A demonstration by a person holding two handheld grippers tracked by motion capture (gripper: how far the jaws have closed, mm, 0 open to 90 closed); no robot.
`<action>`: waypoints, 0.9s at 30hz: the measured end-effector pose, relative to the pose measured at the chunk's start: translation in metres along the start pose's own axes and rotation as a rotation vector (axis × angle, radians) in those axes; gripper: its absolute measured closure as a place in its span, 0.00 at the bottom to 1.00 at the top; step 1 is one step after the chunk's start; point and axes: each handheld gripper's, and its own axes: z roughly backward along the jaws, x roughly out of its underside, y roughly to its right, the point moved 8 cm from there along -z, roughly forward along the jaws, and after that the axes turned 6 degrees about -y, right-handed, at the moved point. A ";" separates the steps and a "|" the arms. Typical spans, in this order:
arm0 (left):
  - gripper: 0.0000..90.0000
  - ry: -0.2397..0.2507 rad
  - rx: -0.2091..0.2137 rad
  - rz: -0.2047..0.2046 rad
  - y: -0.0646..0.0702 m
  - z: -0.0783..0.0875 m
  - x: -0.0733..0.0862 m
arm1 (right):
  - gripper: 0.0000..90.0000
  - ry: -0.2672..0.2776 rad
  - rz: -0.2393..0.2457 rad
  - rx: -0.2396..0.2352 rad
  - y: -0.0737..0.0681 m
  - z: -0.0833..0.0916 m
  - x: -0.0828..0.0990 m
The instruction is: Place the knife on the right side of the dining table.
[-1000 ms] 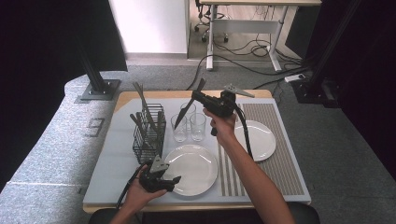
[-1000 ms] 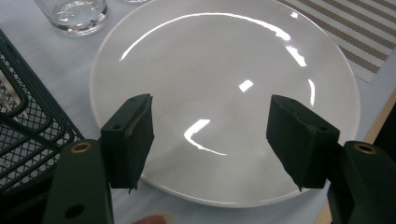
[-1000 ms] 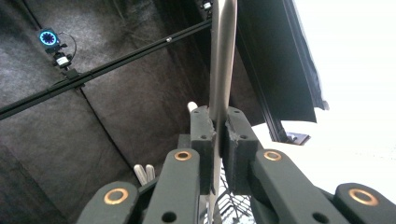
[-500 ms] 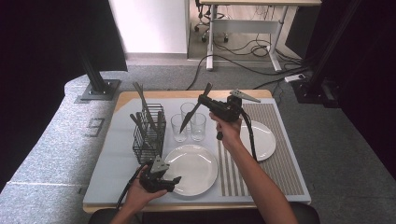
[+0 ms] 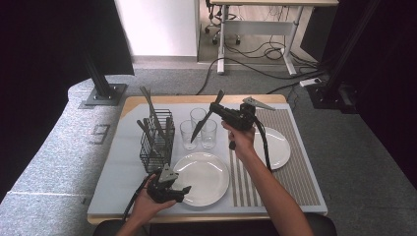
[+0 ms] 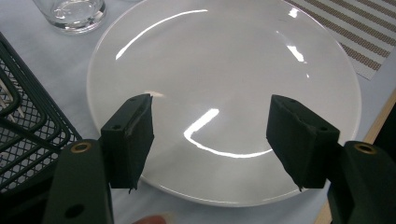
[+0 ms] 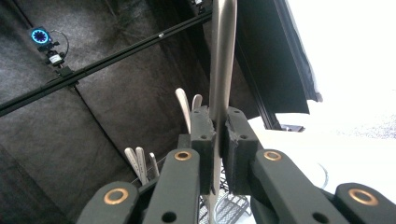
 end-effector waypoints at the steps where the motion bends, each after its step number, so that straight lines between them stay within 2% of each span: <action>1: 0.36 0.000 0.000 0.001 0.000 0.000 0.000 | 0.93 0.001 -0.001 0.000 0.000 0.001 0.000; 13: 0.36 -0.001 -0.002 0.002 0.000 -0.001 0.000 | 0.93 0.012 -0.010 0.010 0.006 0.012 0.000; 17: 0.36 0.001 -0.002 0.003 -0.001 -0.001 0.000 | 0.93 0.011 -0.003 0.025 0.011 0.018 0.001; 27: 0.36 0.003 -0.003 0.006 -0.001 -0.001 0.000 | 0.93 0.020 -0.023 0.054 0.026 0.031 0.003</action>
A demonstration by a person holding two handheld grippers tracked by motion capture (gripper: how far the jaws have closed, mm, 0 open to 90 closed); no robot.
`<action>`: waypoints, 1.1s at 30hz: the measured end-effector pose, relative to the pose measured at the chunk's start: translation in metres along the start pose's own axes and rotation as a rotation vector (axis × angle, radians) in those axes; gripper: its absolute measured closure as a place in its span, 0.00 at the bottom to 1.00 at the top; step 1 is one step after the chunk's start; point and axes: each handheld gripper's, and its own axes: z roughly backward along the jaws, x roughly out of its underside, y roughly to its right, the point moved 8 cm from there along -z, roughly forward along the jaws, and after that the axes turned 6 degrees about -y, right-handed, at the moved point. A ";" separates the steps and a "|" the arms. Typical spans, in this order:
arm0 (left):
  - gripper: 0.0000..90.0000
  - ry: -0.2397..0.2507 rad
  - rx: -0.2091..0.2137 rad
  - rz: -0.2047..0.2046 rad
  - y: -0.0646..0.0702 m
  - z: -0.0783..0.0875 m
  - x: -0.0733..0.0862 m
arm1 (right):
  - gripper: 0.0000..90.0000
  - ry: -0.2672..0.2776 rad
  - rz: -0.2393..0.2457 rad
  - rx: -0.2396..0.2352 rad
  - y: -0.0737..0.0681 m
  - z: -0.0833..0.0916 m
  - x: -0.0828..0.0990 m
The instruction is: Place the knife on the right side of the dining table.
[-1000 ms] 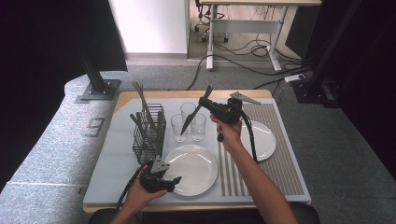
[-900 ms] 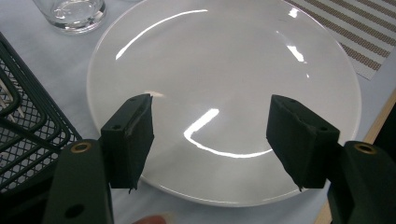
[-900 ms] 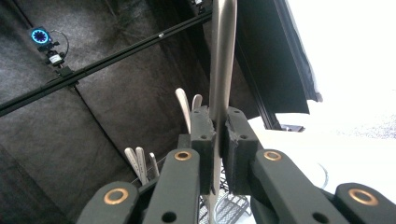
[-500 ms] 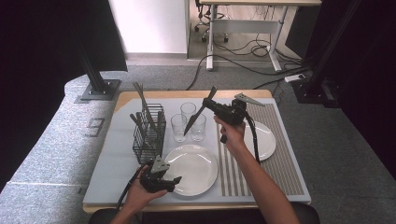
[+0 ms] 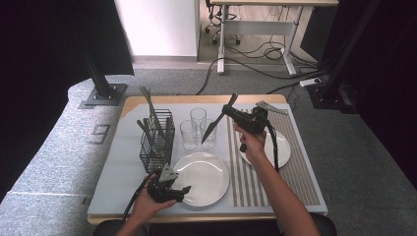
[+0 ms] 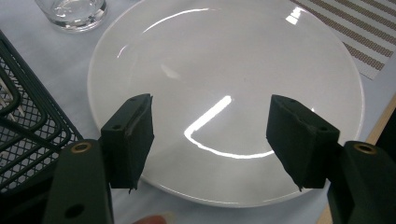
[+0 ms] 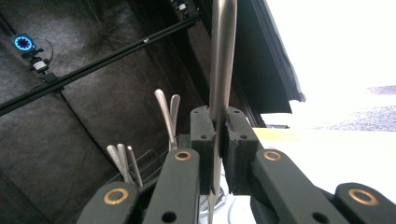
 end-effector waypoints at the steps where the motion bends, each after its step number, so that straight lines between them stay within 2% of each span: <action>1: 0.36 0.000 0.000 0.000 0.000 0.000 0.000 | 0.93 0.001 -0.002 0.002 0.001 0.001 0.000; 17: 0.36 0.001 -0.004 0.001 -0.001 0.001 0.000 | 0.93 0.009 -0.011 0.036 0.018 0.013 0.001; 33: 0.36 -0.002 -0.004 0.001 -0.001 0.000 0.001 | 0.93 0.029 -0.025 0.088 0.040 0.032 -0.004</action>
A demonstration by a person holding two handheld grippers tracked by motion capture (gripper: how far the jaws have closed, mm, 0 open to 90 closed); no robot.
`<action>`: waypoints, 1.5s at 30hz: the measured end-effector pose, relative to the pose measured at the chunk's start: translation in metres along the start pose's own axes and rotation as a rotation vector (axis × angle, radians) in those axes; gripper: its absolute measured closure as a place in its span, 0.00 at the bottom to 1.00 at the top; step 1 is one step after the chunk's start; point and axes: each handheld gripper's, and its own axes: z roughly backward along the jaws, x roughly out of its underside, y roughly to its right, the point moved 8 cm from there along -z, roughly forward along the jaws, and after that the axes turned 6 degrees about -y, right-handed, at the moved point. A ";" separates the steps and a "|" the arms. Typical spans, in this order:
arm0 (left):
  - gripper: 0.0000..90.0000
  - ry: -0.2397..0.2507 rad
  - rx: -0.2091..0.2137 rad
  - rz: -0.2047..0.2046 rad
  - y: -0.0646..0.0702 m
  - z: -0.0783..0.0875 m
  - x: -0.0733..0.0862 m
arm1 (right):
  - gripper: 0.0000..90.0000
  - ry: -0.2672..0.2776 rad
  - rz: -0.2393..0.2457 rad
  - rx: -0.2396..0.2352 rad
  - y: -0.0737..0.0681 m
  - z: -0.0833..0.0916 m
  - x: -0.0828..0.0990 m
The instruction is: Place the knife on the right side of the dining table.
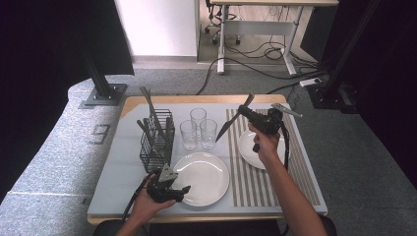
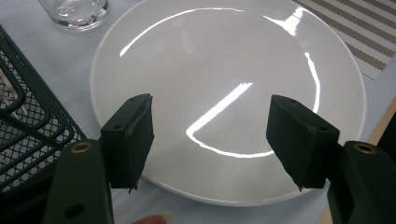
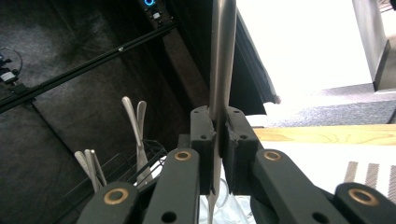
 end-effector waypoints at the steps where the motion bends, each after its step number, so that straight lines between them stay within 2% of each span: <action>1: 0.36 0.000 0.000 0.000 0.000 0.000 0.000 | 0.93 -0.002 -0.001 0.003 0.001 0.001 0.000; 32: 0.36 0.003 0.000 0.006 -0.001 0.000 0.000 | 0.93 0.012 -0.014 0.080 0.030 0.010 -0.005; 45: 0.36 0.000 0.000 0.003 -0.001 0.000 0.001 | 0.93 0.016 -0.018 0.098 0.037 0.010 -0.006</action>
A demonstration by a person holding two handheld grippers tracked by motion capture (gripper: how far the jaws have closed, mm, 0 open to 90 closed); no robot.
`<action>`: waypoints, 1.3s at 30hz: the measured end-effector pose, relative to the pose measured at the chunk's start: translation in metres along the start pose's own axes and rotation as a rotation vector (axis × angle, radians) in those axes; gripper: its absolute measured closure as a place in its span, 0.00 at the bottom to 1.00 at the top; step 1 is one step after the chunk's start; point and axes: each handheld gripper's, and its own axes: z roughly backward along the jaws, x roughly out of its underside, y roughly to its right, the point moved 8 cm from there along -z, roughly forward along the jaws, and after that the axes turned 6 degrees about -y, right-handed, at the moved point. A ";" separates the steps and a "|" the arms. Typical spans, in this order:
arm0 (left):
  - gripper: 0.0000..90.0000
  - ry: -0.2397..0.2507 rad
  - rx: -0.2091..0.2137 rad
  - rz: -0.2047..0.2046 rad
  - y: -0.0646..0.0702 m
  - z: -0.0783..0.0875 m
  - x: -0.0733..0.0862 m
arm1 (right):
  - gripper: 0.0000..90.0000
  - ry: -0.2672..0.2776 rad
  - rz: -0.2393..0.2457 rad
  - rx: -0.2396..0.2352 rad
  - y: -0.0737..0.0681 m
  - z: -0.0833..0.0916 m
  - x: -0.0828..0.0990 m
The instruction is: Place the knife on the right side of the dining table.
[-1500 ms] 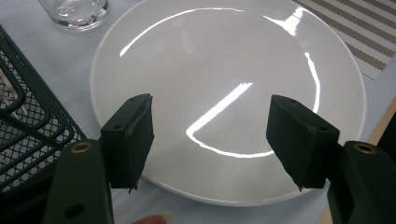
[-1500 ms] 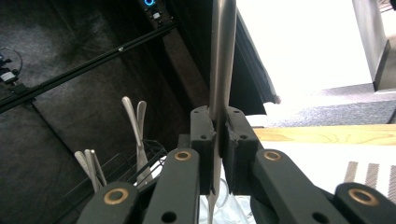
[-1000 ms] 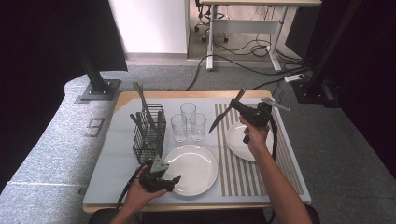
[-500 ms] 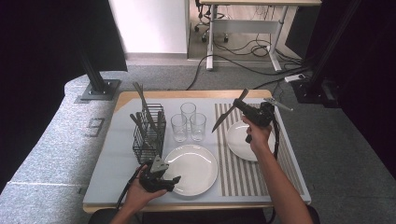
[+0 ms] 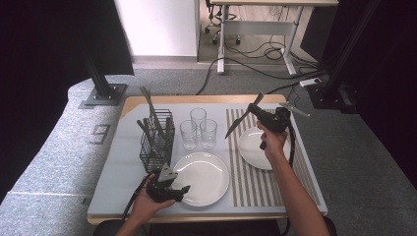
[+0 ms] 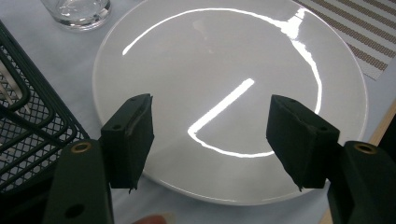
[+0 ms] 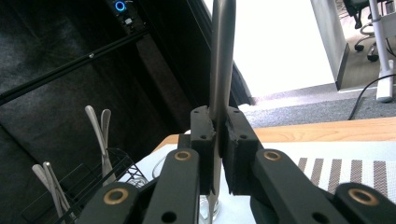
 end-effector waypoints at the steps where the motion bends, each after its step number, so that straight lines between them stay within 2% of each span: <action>1: 0.36 0.000 0.001 0.000 0.000 0.000 0.000 | 0.93 0.002 0.000 0.001 0.000 0.000 0.000; 39: 0.36 0.001 0.003 0.001 0.000 0.001 0.001 | 0.93 0.010 -0.015 0.054 0.022 -0.004 -0.006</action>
